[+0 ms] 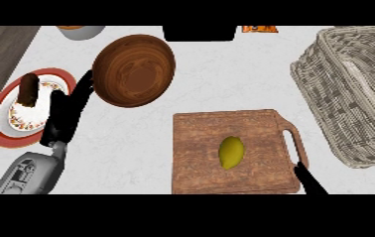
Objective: Pick the lemon from the cutting board and place it in the basket
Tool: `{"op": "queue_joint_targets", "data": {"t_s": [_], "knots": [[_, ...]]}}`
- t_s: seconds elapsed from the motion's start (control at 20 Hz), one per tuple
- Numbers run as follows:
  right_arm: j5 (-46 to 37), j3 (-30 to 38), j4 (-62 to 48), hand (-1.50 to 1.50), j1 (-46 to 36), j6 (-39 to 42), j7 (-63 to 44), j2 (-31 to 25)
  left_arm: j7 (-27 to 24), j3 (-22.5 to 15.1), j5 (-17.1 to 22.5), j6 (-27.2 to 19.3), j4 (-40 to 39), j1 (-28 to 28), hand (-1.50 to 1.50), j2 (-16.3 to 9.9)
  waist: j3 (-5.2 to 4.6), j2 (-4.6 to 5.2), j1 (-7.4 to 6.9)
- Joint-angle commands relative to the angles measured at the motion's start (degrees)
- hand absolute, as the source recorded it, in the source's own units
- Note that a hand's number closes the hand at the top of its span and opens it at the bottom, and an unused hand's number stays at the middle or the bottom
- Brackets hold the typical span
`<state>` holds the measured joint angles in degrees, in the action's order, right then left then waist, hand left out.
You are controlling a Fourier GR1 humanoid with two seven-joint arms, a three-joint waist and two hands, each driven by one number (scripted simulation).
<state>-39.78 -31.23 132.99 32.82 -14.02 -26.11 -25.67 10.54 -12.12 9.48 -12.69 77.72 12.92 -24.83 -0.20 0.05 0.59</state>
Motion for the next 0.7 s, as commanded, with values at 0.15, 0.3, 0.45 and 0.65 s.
{"op": "queue_joint_targets", "data": {"t_s": [0.15,0.3,0.45,0.65], "knots": [[-9.1,-1.3,3.3,-1.50,-3.2,-1.0,-8.4,3.6,2.9,2.9,0.1,2.1,2.8,-0.2,0.00,-1.4,0.16,-0.20,-0.38],[-14.5,-5.2,3.1,-1.50,-3.6,-1.4,-12.0,5.5,1.5,1.0,-2.6,1.0,-0.4,1.0,0.00,1.9,0.13,-0.15,0.01],[-12.4,-3.4,-6.1,-1.50,-7.8,-3.5,-8.4,7.6,1.7,3.4,-2.0,3.4,1.3,-1.3,0.00,0.7,0.19,-0.12,-0.48],[-12.0,-2.8,-9.3,-1.50,-12.3,-1.5,-9.7,10.3,5.5,3.8,-4.4,2.8,3.0,0.4,0.00,2.7,0.20,-0.08,-0.55]]}}
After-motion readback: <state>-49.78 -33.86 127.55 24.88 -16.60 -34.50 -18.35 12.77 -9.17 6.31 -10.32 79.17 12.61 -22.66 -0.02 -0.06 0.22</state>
